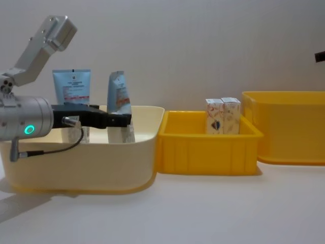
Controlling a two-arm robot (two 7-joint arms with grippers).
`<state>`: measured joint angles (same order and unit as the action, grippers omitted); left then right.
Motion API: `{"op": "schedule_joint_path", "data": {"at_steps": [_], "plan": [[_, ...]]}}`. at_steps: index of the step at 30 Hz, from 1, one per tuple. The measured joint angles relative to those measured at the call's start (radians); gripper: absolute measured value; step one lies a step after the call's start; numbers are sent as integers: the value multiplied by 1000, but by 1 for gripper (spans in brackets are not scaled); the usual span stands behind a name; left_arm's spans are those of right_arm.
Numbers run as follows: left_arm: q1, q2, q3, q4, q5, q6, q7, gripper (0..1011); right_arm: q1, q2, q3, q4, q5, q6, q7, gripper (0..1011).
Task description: Bimanual collaborative sorting of washing and personal care products
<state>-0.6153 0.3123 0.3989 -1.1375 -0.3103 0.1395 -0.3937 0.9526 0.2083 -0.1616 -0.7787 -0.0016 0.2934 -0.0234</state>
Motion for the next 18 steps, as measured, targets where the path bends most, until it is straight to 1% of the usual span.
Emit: {"op": "schedule_joint_path", "data": {"at_steps": [11,18], "plan": [[-20,-26,-6,16,-8,-34,-33,1003,0,0,0,0,0,0,0,1001],[-28,-35,1,15,-14,-39,-52,1003,0,0,0,0,0,0,0,1001]]}}
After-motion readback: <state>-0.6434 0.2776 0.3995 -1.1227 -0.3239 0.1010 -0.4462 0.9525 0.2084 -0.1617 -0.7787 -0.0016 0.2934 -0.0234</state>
